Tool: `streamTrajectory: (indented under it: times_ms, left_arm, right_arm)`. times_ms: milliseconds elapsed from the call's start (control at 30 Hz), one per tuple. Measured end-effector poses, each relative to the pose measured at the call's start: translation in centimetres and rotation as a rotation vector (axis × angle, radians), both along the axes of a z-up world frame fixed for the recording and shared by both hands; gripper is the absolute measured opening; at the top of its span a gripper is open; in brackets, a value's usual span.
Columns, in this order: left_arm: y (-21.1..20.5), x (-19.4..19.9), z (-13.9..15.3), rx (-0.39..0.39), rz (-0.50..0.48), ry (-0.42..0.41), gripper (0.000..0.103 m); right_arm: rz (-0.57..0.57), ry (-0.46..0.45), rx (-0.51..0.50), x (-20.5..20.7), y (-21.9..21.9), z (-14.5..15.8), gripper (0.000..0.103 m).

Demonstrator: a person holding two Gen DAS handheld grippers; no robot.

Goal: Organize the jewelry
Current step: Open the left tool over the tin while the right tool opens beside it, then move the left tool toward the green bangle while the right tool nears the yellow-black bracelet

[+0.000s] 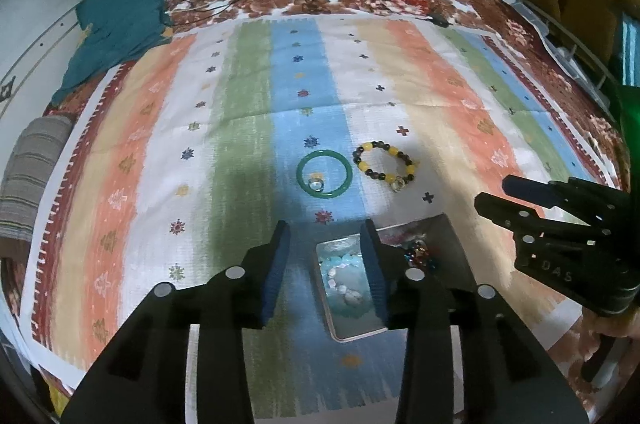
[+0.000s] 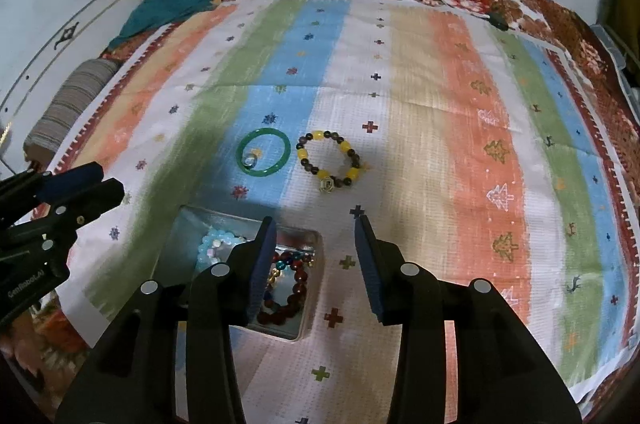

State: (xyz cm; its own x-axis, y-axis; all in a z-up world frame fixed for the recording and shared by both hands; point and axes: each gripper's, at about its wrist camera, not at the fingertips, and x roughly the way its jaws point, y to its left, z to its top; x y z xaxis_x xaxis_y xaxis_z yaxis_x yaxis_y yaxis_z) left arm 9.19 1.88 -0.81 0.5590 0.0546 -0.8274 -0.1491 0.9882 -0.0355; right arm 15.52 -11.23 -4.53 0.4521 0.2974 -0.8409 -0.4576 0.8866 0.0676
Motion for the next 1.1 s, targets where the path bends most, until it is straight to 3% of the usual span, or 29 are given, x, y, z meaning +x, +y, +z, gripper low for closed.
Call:
streamTrajectory:
  times_ms: [267, 333, 600, 933, 1100]
  left_arm:
    - [1.4, 0.7, -0.3, -0.012, 0.049, 0.000, 0.053]
    - [1.5, 1.0, -0.6, -0.010, 0.046, 0.012, 0.061]
    - [2.3, 2.4, -1.3, -0.028, 0.067, 0.025, 0.070]
    - [3.5, 4.4, -2.6, 0.014, 0.102, 0.053, 0.073]
    - [4.2, 5.1, -2.8, 0.013, 0.114, 0.057, 0.074]
  right_arm:
    - [-0.017, 0.013, 0.000, 1.1, -0.4, -0.3, 0.051]
    - [-0.023, 0.017, 0.000, 1.3, -0.4, -0.3, 0.053]
    - [-0.026, 0.017, -0.017, 2.2, -0.3, -0.5, 0.066]
    - [-0.036, 0.002, -0.051, 3.9, -0.1, -1.0, 0.079]
    - [-0.072, -0.027, -0.042, 5.0, -0.5, -0.9, 0.080]
